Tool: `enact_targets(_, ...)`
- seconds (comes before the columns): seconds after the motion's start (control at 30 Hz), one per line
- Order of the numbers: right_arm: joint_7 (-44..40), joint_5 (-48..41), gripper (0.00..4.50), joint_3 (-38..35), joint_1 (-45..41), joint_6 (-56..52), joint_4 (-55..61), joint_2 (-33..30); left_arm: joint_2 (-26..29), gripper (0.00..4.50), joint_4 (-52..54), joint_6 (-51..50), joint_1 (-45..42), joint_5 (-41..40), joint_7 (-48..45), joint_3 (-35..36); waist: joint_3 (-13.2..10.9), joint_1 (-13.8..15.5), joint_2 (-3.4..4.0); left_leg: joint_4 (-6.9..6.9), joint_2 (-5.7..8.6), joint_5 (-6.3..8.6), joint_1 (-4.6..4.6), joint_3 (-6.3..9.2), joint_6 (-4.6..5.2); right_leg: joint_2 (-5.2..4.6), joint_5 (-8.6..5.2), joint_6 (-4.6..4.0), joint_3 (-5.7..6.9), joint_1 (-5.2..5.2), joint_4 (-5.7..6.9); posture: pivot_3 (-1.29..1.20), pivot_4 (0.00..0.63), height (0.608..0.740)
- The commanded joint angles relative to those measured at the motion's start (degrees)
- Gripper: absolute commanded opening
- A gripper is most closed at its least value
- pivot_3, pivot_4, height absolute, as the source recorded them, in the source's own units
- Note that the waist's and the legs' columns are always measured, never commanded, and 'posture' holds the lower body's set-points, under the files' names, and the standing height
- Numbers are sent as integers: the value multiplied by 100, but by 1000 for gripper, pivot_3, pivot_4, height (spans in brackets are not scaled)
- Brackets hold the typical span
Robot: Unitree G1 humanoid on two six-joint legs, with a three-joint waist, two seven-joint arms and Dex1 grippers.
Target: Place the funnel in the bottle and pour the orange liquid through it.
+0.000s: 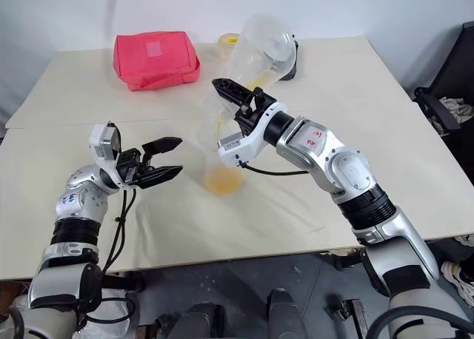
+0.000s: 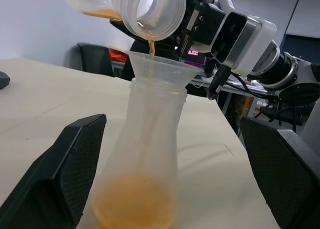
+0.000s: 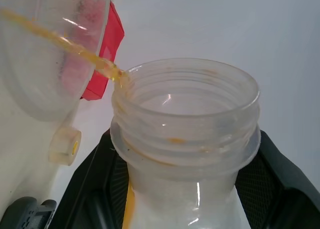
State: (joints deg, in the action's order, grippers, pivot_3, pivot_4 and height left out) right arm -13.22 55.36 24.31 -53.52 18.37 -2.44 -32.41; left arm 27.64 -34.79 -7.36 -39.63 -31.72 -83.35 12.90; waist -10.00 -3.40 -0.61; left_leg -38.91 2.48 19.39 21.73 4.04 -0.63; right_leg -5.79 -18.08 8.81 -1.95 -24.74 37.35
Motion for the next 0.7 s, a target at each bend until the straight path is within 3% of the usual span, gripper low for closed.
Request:
enact_targets(0.03, 139, 9, 2436, -239, -130, -2, 169, -34, 41, 4500, 5, 54, -111, -25, -19, 52, 0, 0, 0, 0, 0, 0, 0, 0, 0, 0, 0, 0, 0, 0, 0, 0, 150, 740)
enact_targets(0.7, 218, 94, 2436, -245, -171, 37, 158, -59, 21, 4500, -4, 0, -186, -51, -32, 58, 0, 0, 0, -2, 0, 0, 0, 0, 0, 0, 0, 0, 0, 0, 2, 0, 150, 740)
